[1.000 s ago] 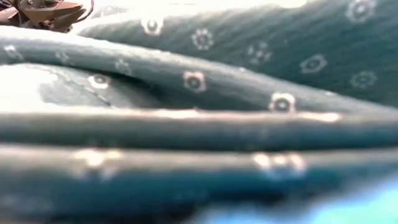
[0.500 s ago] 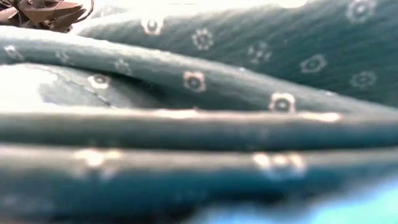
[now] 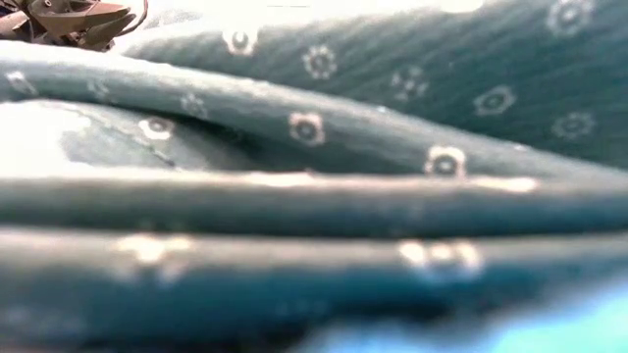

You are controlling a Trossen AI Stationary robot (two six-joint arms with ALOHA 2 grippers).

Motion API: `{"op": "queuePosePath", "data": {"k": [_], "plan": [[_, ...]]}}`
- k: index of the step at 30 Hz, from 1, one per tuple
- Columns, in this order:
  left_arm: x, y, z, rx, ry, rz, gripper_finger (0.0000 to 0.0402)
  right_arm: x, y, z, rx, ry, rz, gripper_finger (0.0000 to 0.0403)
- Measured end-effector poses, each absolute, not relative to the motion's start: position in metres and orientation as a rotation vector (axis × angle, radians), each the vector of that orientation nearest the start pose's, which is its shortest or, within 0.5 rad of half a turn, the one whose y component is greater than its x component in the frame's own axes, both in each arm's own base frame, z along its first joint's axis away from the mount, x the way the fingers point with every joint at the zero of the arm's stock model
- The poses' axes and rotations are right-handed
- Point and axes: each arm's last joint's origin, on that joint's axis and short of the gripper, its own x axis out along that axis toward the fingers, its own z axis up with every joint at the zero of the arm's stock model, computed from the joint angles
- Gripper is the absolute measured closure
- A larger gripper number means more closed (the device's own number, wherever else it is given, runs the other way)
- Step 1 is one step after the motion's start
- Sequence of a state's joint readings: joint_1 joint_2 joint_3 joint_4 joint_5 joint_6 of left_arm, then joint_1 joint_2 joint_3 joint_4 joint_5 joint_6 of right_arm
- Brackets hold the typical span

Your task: Pick & Place Cloths

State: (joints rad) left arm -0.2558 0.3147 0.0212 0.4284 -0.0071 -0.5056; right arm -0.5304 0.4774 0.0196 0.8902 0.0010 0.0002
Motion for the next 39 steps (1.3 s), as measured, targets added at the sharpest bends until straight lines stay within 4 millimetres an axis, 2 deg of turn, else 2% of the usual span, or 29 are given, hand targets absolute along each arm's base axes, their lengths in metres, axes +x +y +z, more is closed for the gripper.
{"op": "queuePosePath", "data": {"k": [31, 34, 39], "plan": [[0.113, -0.028, 0.187, -0.527, -0.097, -0.240, 0.0398, 0.103, -0.061, 0.211, -0.114, -0.423, -0.523, 0.0365], [0.112, -0.028, 0.194, -0.604, -0.166, -0.260, 0.0398, 0.103, -0.061, 0.211, -0.114, -0.423, -0.523, 0.0365], [0.105, -0.023, 0.213, -0.704, -0.388, -0.243, 0.0398, 0.103, -0.061, 0.211, -0.114, -0.423, -0.523, 0.0365]]}}
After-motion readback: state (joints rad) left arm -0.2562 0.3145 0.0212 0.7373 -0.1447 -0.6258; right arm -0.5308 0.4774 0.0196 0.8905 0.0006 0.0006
